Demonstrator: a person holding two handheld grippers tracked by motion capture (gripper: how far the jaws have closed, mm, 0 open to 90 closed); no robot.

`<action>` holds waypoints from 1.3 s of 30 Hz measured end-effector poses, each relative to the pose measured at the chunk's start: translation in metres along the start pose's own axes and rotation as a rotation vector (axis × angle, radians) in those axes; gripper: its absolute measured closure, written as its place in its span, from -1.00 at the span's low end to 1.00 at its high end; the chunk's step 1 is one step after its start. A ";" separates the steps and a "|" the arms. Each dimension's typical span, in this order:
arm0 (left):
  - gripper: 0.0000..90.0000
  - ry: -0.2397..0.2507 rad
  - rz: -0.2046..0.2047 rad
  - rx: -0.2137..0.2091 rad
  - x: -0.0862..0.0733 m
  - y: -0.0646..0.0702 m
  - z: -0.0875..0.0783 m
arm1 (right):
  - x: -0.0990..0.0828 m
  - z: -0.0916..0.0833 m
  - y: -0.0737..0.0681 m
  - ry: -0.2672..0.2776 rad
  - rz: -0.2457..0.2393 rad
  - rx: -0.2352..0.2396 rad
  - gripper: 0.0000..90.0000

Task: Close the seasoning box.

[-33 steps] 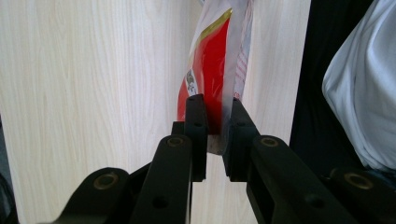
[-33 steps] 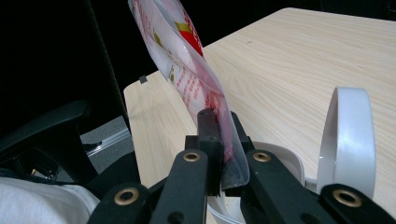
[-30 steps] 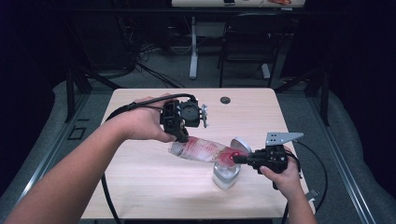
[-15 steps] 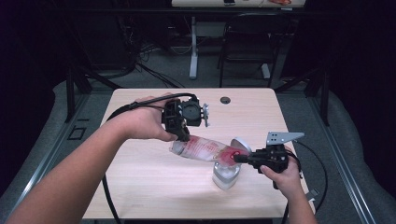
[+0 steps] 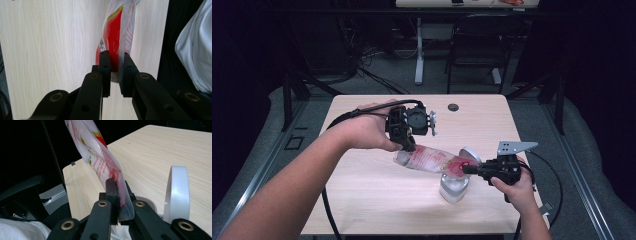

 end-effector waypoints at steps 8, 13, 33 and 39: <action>0.83 0.004 -0.004 0.005 0.001 0.000 0.000 | 0.000 0.000 0.000 0.000 -0.003 -0.007 0.99; 0.83 0.005 -0.003 0.004 0.002 -0.001 0.000 | 0.000 0.000 0.000 0.000 -0.005 -0.012 0.99; 0.83 0.004 -0.003 0.013 0.006 -0.005 -0.001 | 0.000 -0.002 0.002 0.006 -0.005 -0.030 0.99; 0.83 0.006 -0.004 0.018 0.008 -0.005 -0.001 | -0.001 -0.002 0.003 0.006 -0.004 -0.037 0.99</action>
Point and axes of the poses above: each handheld gripper's, and its own axes: z roughly forward along the jaws, x roughly out of its top, y roughly to its right, the point moved 1 cm from there along z, roughly forward along the jaws, and after that the axes turned 2 degrees about y, right-handed, at the moved point
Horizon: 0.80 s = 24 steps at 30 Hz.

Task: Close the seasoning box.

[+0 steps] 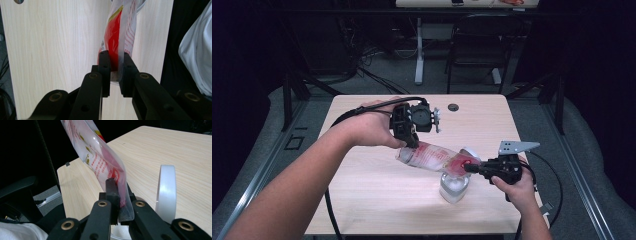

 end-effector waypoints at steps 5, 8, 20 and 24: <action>0.82 0.008 -0.002 0.004 0.000 -0.001 0.001 | 0.000 0.000 0.000 -0.001 -0.001 -0.003 0.99; 0.82 0.010 -0.002 0.005 0.000 -0.001 0.001 | 0.000 -0.001 0.001 0.000 0.000 -0.003 0.99; 0.81 0.022 0.003 0.011 0.002 -0.001 0.000 | -0.001 -0.001 0.003 0.002 0.008 -0.006 1.00; 0.81 0.019 0.001 0.012 0.003 -0.001 -0.001 | -0.002 -0.001 0.004 0.001 0.009 -0.004 1.00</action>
Point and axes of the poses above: each handheld gripper's, and its own axes: z roughly forward along the jaws, x roughly out of its top, y roughly to its right, the point moved 1 cm from there along z, roughly forward along the jaws, and after that the axes turned 2 degrees about y, right-handed, at the moved point
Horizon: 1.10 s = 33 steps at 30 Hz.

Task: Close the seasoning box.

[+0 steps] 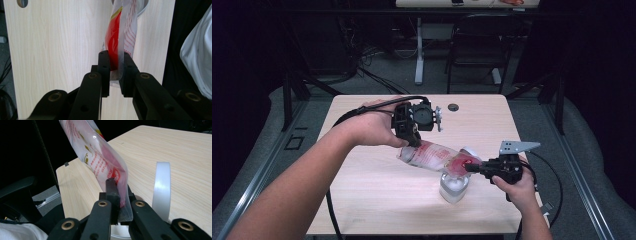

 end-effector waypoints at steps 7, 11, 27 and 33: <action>0.83 0.003 0.010 0.002 0.002 0.001 -0.001 | -0.001 0.000 0.001 0.000 0.005 -0.005 1.00; 0.85 0.005 0.007 -0.003 0.001 0.002 0.000 | -0.001 -0.001 0.001 0.002 0.010 -0.001 1.00; 0.89 -0.002 0.023 -0.011 0.000 0.003 -0.005 | 0.001 0.001 -0.001 -0.002 0.014 0.020 1.00; 0.89 -0.003 0.024 -0.009 0.002 0.004 -0.008 | 0.000 0.002 -0.001 -0.006 0.015 0.024 1.00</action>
Point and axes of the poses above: each handheld gripper's, and its own axes: z roughly forward along the jaws, x roughly out of its top, y roughly to its right, the point moved 1 cm from there along z, roughly forward along the jaws, and after that the axes turned 2 degrees about y, right-handed, at the moved point
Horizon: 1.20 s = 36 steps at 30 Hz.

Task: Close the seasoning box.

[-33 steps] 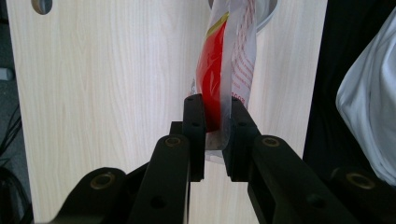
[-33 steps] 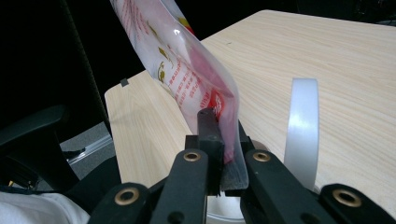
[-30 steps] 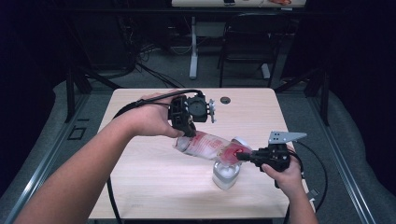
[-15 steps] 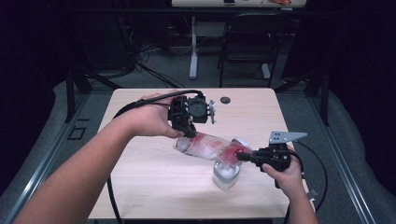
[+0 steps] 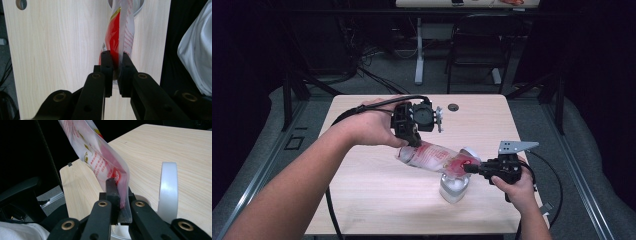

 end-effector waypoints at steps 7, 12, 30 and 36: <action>0.88 -0.010 0.003 0.002 0.004 0.001 -0.001 | -0.001 0.001 0.001 -0.002 0.004 -0.003 1.00; 0.88 -0.008 0.005 -0.002 0.006 0.001 -0.001 | -0.001 0.001 0.001 -0.004 0.005 -0.005 1.00; 0.88 -0.011 0.011 0.010 0.006 0.000 -0.002 | -0.001 0.002 0.001 -0.013 0.001 -0.008 1.00; 0.88 -0.010 0.007 0.007 0.007 -0.001 -0.001 | -0.001 0.001 0.001 -0.014 0.000 -0.008 1.00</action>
Point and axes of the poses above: each handheld gripper's, and its own axes: z roughly forward along the jaws, x roughly out of its top, y roughly to its right, the point moved 1 cm from there along z, roughly forward along the jaws, and after that the axes turned 2 degrees about y, right-handed, at the moved point
